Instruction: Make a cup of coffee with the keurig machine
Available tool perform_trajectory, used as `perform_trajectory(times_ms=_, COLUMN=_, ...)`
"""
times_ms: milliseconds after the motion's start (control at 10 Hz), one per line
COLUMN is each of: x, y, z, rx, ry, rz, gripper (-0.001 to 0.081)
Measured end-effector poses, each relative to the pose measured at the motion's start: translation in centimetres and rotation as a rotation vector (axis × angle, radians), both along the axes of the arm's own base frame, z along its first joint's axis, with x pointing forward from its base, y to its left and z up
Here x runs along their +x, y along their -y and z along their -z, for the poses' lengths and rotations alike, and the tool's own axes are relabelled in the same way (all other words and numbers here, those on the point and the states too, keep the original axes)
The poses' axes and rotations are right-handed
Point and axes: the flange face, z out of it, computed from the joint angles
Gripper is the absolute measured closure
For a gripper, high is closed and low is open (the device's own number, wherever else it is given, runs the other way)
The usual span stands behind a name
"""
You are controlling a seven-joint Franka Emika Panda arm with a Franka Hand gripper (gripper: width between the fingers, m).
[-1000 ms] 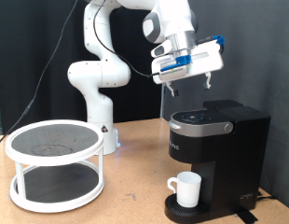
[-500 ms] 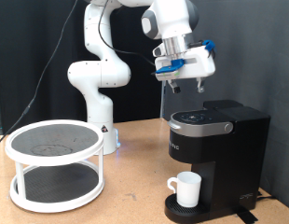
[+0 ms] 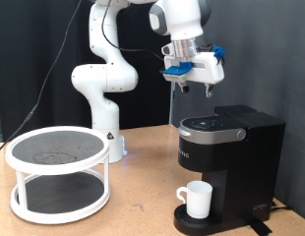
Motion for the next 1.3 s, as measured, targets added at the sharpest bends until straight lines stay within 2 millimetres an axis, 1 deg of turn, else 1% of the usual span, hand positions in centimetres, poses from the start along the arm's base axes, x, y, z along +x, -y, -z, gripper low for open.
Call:
perform_trajectory(times_ms=200, x=1.9, y=1.4, z=-2.0, rx=-0.018, ry=0.051, rz=0.076, gripper=0.0072)
perform_trajectory(times_ms=400, x=3.7, y=2.9, z=-3.6, rx=-0.063, ry=0.098, rz=0.126, gripper=0.0072)
perform_trajectory(times_ms=600, x=5.5, y=3.9, z=-4.4, rx=-0.078, ry=0.101, rz=0.127, gripper=0.0072)
perform_trajectory(times_ms=900, x=8.0, y=4.6, z=-5.0, rx=-0.098, ry=0.081, rz=0.103, gripper=0.0072)
perform_trajectory(times_ms=1100, x=9.0, y=4.6, z=-4.9, rx=-0.102, ry=0.053, rz=0.072, gripper=0.0072)
perform_trajectory(times_ms=1300, x=9.7, y=4.4, z=-4.3, rx=-0.102, ry=0.018, rz=0.029, gripper=0.0072)
